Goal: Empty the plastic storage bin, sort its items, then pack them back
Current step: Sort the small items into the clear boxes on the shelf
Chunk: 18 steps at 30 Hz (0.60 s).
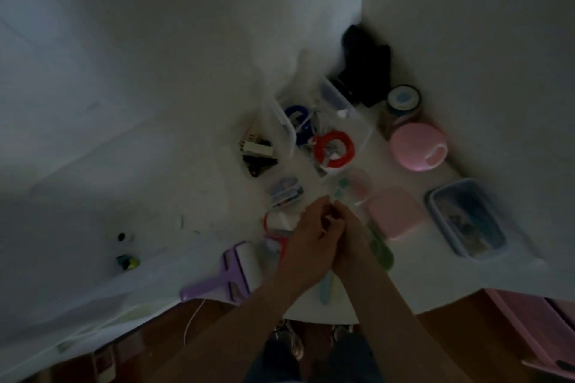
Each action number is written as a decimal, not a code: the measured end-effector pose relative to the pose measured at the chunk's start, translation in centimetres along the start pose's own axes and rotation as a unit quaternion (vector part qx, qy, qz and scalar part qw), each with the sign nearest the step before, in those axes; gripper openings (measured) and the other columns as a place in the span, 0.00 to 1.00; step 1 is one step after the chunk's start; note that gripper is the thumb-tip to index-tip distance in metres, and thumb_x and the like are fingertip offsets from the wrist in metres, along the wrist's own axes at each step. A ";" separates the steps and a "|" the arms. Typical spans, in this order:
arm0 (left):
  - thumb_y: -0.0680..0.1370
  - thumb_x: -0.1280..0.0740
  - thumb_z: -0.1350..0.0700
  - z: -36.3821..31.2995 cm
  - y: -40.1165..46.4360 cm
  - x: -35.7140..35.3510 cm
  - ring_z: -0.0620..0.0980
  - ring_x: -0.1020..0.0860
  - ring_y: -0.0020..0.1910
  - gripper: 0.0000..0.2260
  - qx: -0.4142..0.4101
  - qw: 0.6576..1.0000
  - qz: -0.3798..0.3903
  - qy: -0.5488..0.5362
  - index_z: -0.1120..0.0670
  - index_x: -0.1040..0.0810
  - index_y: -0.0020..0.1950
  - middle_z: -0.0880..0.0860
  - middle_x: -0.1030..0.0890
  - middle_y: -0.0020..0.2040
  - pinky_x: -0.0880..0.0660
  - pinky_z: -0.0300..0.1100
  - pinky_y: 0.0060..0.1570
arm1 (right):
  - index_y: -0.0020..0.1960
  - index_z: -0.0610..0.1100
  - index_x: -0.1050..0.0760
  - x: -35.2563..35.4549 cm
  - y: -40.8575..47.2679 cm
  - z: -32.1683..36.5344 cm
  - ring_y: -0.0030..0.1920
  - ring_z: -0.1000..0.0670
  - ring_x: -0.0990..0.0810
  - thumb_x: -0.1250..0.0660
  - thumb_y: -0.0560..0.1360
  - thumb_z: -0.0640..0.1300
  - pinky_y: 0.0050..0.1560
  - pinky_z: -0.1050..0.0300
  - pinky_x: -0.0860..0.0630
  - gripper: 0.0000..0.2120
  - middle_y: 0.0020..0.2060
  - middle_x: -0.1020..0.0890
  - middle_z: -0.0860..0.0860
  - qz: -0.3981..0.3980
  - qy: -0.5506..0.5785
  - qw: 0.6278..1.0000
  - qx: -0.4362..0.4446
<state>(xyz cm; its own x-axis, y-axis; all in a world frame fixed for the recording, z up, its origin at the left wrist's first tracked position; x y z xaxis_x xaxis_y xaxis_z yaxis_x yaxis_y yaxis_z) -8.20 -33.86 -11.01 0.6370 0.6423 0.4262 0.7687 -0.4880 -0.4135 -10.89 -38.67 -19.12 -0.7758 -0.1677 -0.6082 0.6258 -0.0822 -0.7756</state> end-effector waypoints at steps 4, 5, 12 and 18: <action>0.82 0.41 0.55 0.3 0.9 3.6 0.47 0.28 0.65 0.16 -0.089 0.983 -0.114 0.113 0.50 0.29 0.69 0.49 0.26 0.66 0.30 0.42 0.64 | 0.65 0.37 0.26 -2.9 1.9 -0.4 0.49 0.43 0.19 0.41 0.81 0.45 0.40 0.53 0.17 0.17 0.50 0.19 0.40 0.009 0.007 0.999 -0.034; 0.81 0.42 0.54 0.9 1.7 4.4 0.47 0.29 0.65 0.16 -0.099 0.972 -0.147 0.156 0.50 0.28 0.69 0.49 0.26 0.66 0.30 0.43 0.65 | 0.62 0.36 0.25 -3.7 2.1 -0.4 0.47 0.43 0.19 0.39 0.79 0.43 0.40 0.55 0.17 0.16 0.48 0.18 0.41 0.005 0.003 1.000 -0.030; 0.74 0.46 0.54 5.3 6.2 6.3 0.52 0.19 0.49 0.18 0.006 0.978 -0.098 0.183 0.53 0.20 0.55 0.52 0.17 0.52 0.23 0.51 0.54 | 0.47 0.36 0.22 -4.6 6.2 -0.4 0.41 0.46 0.18 0.35 0.79 0.38 0.46 0.50 0.20 0.05 0.40 0.18 0.43 -0.080 -0.152 0.985 0.007; 0.72 0.35 0.66 6.6 7.4 7.2 0.59 0.27 0.58 0.19 -0.050 0.952 -0.205 0.223 0.59 0.28 0.63 0.59 0.27 0.60 0.27 0.51 0.55 | 0.41 0.38 0.22 -3.0 7.5 1.6 0.33 0.46 0.23 0.33 0.75 0.39 0.37 0.52 0.24 0.06 0.37 0.19 0.41 -0.133 -0.286 0.946 0.078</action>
<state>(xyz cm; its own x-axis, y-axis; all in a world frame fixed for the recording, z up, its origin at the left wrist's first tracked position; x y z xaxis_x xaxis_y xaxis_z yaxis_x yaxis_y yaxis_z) 1.65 -28.94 -16.31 0.2274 0.4868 0.8434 0.9452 -0.3187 -0.0709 -3.71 -40.33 -22.86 -0.7644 -0.6220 -0.1696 0.4536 -0.3319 -0.8271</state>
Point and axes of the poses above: each hand's wrist, its own y-axis towards the middle knuckle, its own x-axis out of the back of the hand, z = x × y, the point moved 6 cm from there along y, towards the middle knuckle
